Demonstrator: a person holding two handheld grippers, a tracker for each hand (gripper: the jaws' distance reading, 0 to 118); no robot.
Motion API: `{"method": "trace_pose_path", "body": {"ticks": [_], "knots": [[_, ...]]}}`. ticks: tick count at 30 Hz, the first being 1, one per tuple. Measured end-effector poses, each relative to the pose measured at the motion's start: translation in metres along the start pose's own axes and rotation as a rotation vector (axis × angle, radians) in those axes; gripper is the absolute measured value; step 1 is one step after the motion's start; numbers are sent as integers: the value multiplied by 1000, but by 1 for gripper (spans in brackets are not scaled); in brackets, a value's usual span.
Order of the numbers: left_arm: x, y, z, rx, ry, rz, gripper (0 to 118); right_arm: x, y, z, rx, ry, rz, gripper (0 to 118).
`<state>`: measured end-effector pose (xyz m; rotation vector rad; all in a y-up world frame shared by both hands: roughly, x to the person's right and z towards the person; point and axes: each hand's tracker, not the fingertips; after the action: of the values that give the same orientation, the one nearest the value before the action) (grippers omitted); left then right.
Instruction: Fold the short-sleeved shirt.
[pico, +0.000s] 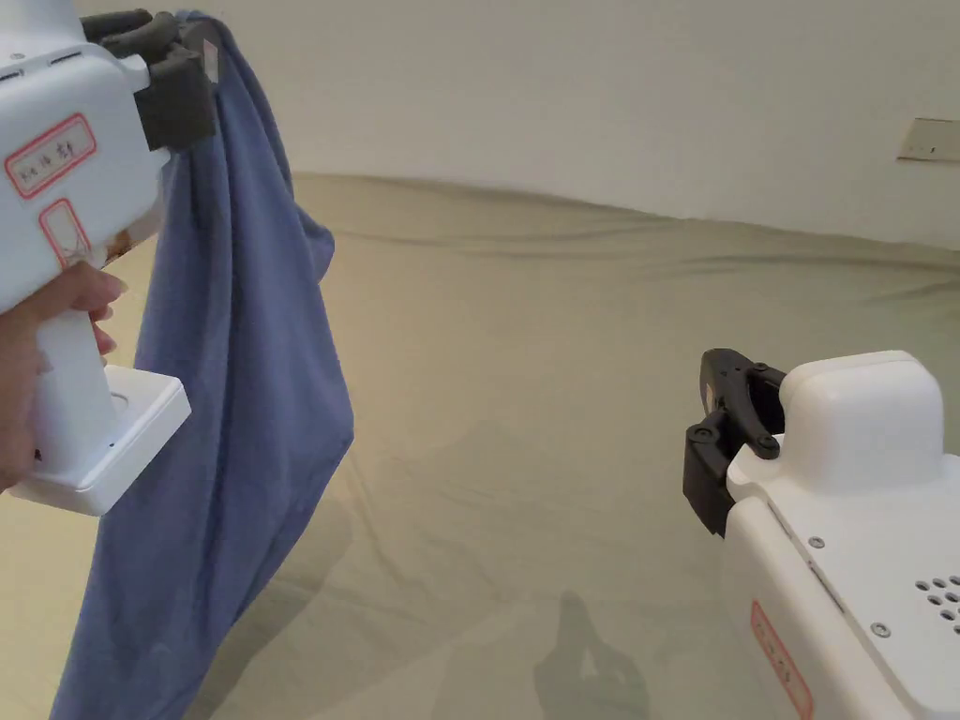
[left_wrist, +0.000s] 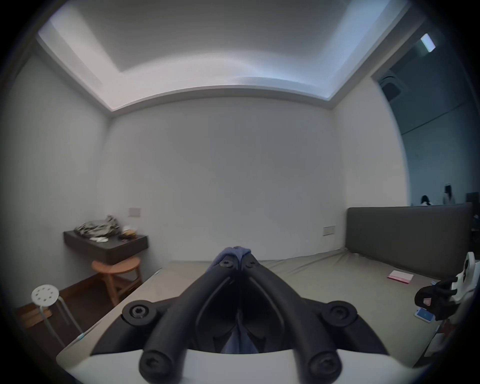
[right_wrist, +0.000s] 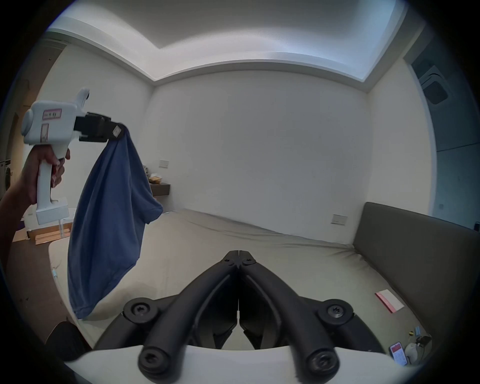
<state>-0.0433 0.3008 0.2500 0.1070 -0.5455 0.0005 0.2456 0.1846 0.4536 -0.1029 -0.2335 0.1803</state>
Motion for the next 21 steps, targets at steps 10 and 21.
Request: {"method": "trace_pose_path", "body": {"ticks": [10,21], "knots": [[131,-45,-74,-70,-271,-59,0,77,-28,19,-62,-207,-57,2],[244,-281,-191,-637,-304,-285,0,146,-98,-14,-239,-302,-133,2]]}}
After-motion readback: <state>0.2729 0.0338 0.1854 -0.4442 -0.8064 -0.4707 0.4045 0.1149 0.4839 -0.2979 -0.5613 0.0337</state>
